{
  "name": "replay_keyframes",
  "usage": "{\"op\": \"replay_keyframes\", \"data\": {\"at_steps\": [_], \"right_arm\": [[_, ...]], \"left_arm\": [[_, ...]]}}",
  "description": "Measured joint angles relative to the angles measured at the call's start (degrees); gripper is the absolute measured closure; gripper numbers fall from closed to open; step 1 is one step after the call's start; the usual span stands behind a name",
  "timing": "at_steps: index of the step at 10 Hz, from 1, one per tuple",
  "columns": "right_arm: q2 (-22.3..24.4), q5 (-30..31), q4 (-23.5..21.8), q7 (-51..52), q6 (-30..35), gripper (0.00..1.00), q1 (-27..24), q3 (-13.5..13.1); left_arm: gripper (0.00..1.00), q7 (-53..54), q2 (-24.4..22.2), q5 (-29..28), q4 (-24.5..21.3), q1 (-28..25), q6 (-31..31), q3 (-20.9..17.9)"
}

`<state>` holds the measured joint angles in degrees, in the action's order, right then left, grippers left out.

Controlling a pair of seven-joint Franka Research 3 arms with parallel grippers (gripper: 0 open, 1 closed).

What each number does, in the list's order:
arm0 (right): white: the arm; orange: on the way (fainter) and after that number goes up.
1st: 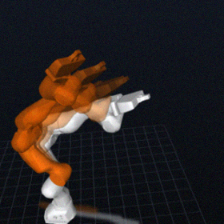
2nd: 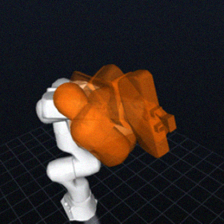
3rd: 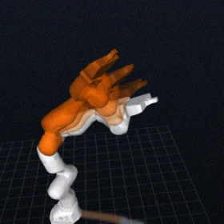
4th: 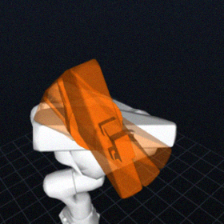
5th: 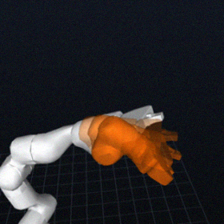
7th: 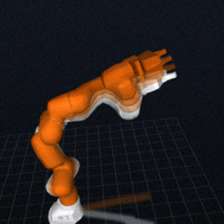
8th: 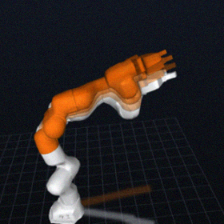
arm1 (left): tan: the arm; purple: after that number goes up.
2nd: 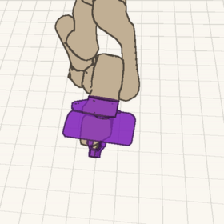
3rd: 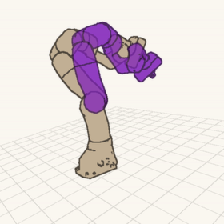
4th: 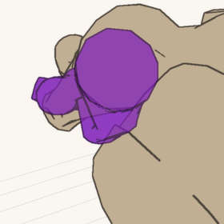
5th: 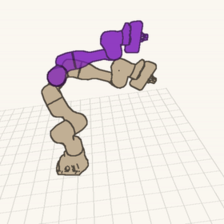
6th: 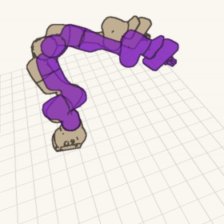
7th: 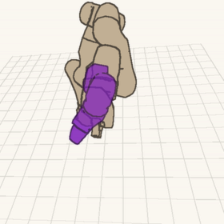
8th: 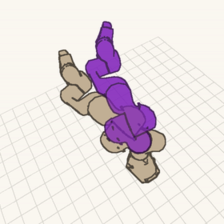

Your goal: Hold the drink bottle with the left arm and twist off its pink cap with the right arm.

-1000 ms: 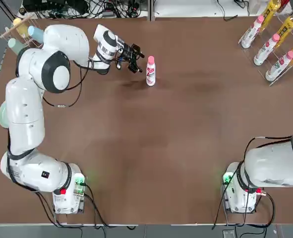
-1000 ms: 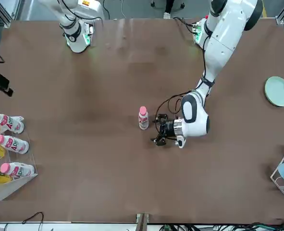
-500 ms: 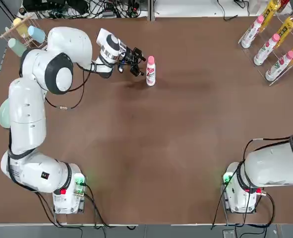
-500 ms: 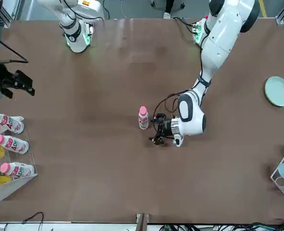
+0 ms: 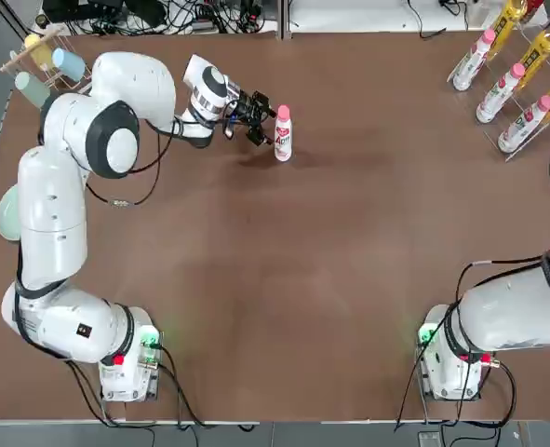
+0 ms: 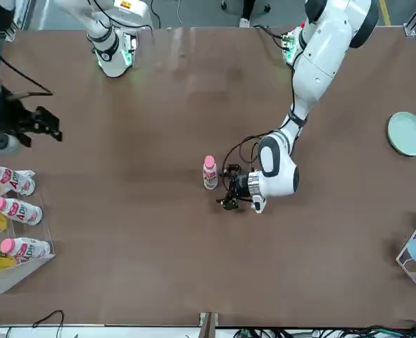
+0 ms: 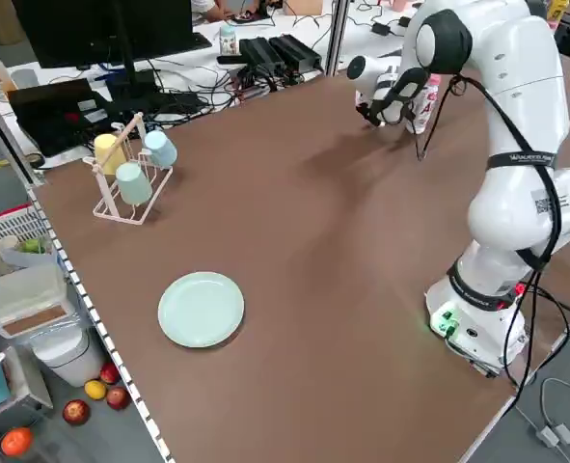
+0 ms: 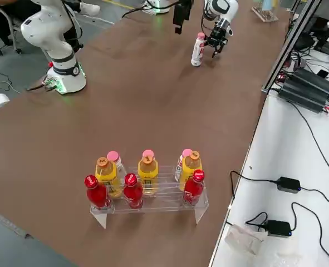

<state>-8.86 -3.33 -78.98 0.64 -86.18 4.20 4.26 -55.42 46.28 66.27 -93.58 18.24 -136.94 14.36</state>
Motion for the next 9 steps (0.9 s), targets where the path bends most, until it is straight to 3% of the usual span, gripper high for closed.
{"op": "replay_keyframes", "data": {"at_steps": [2,6,9], "right_arm": [[-1.6,-0.2,0.0,-1.0,-1.5,0.0,4.2,0.1],[-1.9,-3.6,-0.1,-4.5,-1.3,0.0,5.5,-0.1],[-4.0,-3.6,-0.5,-16.6,-4.2,0.0,15.3,0.2]], "left_arm": [[0.0,0.0,0.0,0.0,0.0,0.4,0.0,0.0],[0.0,0.0,0.0,0.0,0.1,0.5,0.0,0.0],[0.0,-0.2,0.0,0.0,0.1,0.7,0.0,0.0]]}}
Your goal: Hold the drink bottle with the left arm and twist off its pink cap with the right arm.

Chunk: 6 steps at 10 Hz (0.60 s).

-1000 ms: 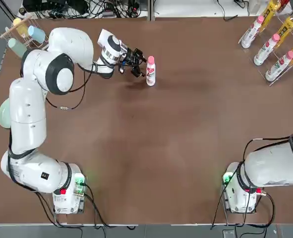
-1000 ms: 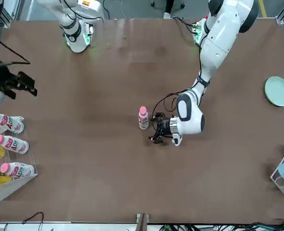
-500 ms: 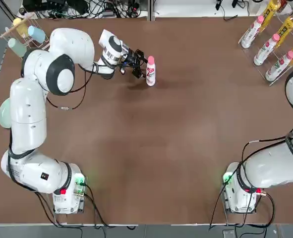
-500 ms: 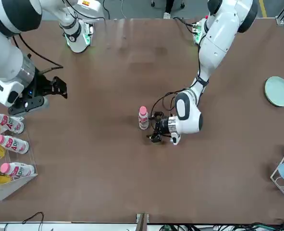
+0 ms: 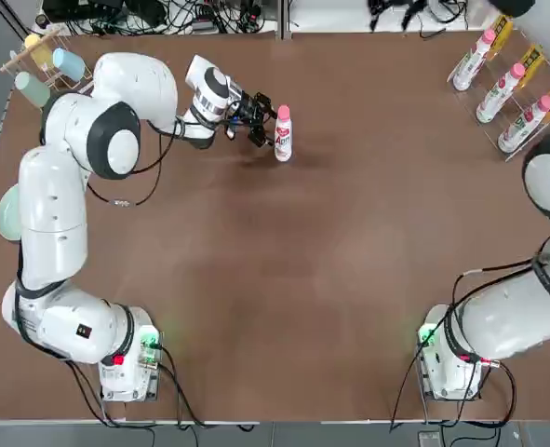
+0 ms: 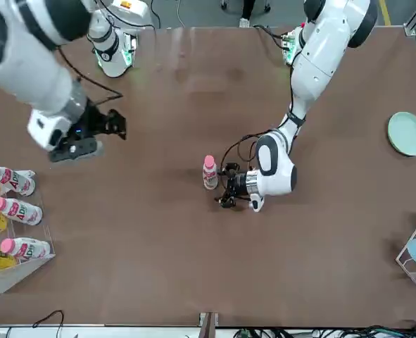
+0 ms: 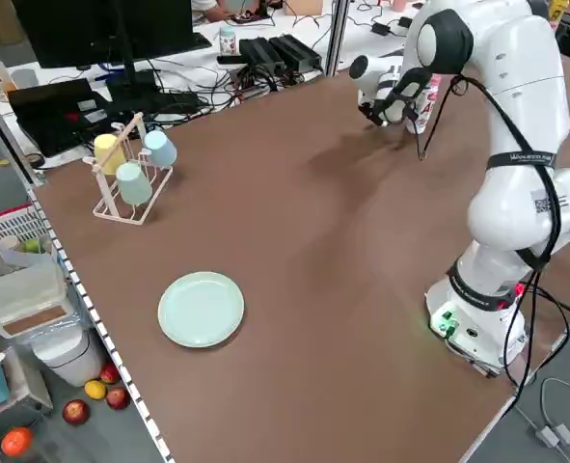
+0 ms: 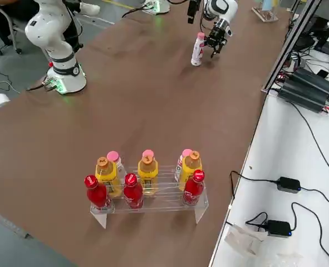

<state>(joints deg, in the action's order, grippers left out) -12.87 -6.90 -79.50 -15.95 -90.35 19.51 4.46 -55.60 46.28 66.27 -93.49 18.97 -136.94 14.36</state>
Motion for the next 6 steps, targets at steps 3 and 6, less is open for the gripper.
{"op": "replay_keyframes", "data": {"at_steps": [3,6], "right_arm": [[-2.6,0.0,-0.2,-6.8,-1.7,0.0,5.5,0.0],[-4.7,0.1,-0.8,-12.5,-4.2,0.0,8.7,-0.1]], "left_arm": [[0.0,-0.1,0.0,0.0,0.0,0.1,0.0,-0.1],[0.0,-0.2,0.0,0.0,0.2,-0.4,0.0,-0.5]]}}
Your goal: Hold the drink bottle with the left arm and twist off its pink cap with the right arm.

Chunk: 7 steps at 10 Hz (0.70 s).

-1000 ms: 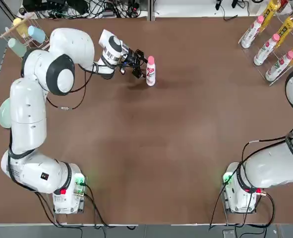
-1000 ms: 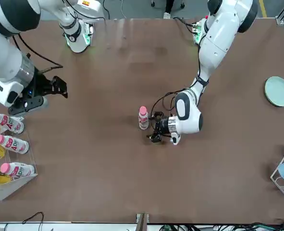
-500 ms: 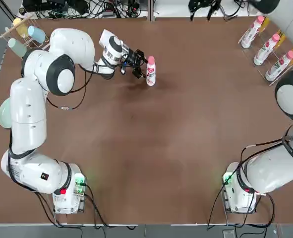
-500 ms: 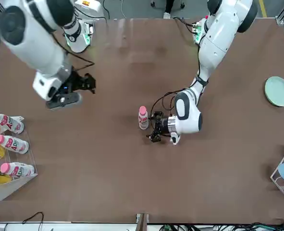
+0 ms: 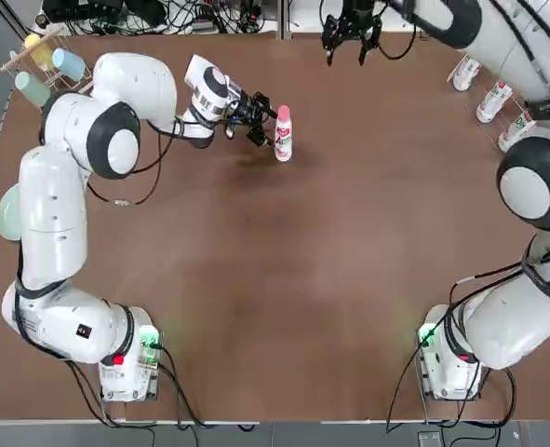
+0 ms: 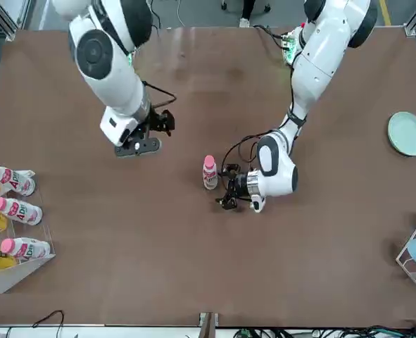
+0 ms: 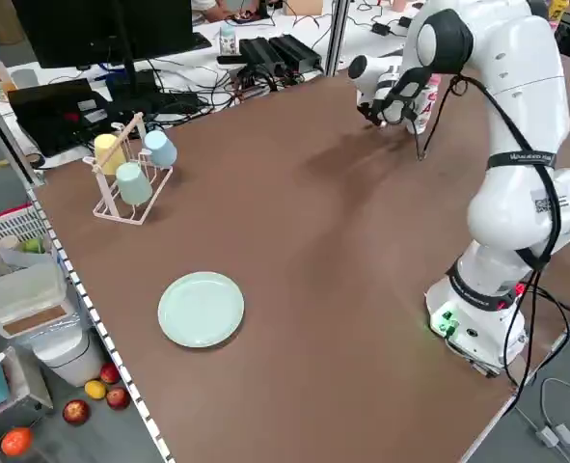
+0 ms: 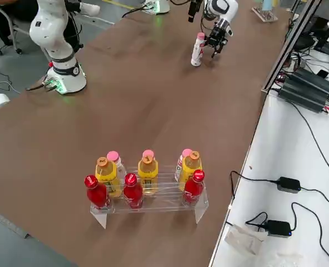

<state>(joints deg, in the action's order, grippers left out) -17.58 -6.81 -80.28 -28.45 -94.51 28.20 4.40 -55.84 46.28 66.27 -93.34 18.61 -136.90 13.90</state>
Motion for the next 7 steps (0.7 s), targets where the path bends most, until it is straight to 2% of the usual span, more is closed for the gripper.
{"op": "replay_keyframes", "data": {"at_steps": [4,7], "right_arm": [[-1.7,0.1,-1.8,-13.8,-6.7,0.02,5.2,0.0],[-3.8,1.4,-1.9,-17.9,-9.6,0.05,6.7,0.0]], "left_arm": [[0.0,1.9,0.0,-0.1,0.2,1.3,0.0,0.0],[0.0,2.5,0.0,-0.1,0.2,1.2,0.0,-0.2]]}}
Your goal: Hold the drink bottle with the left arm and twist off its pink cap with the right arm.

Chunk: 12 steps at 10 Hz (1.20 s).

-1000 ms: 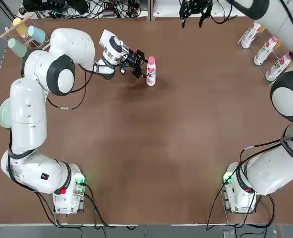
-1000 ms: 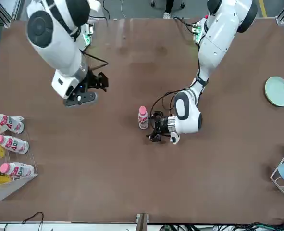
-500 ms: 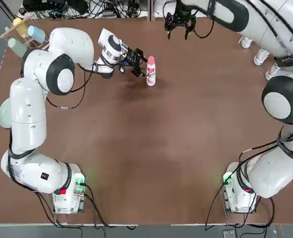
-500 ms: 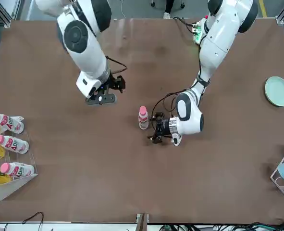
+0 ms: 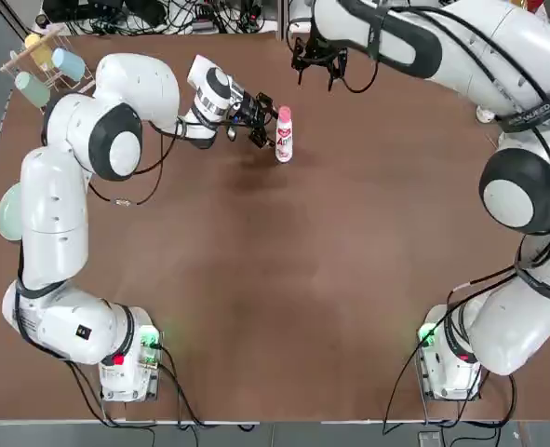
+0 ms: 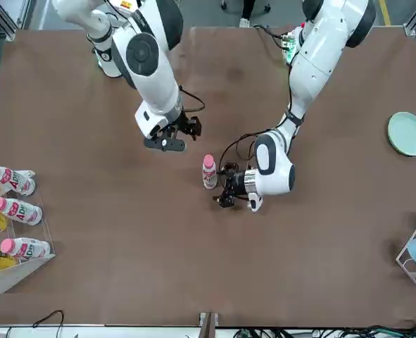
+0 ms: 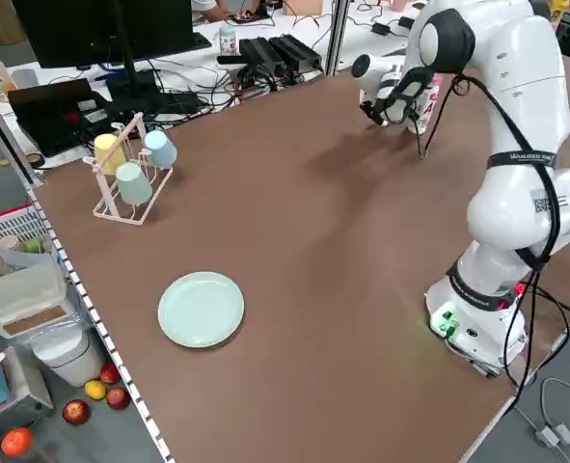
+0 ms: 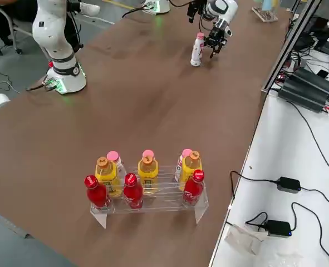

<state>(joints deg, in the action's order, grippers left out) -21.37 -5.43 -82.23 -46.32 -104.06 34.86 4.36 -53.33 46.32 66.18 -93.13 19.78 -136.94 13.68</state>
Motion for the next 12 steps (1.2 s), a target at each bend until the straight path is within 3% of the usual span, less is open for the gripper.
{"op": "replay_keyframes", "data": {"at_steps": [12], "right_arm": [[-3.2,2.4,0.0,-6.4,-5.5,0.05,2.5,-0.2]], "left_arm": [[0.0,2.7,1.4,-1.5,0.0,1.8,0.0,0.0]]}}
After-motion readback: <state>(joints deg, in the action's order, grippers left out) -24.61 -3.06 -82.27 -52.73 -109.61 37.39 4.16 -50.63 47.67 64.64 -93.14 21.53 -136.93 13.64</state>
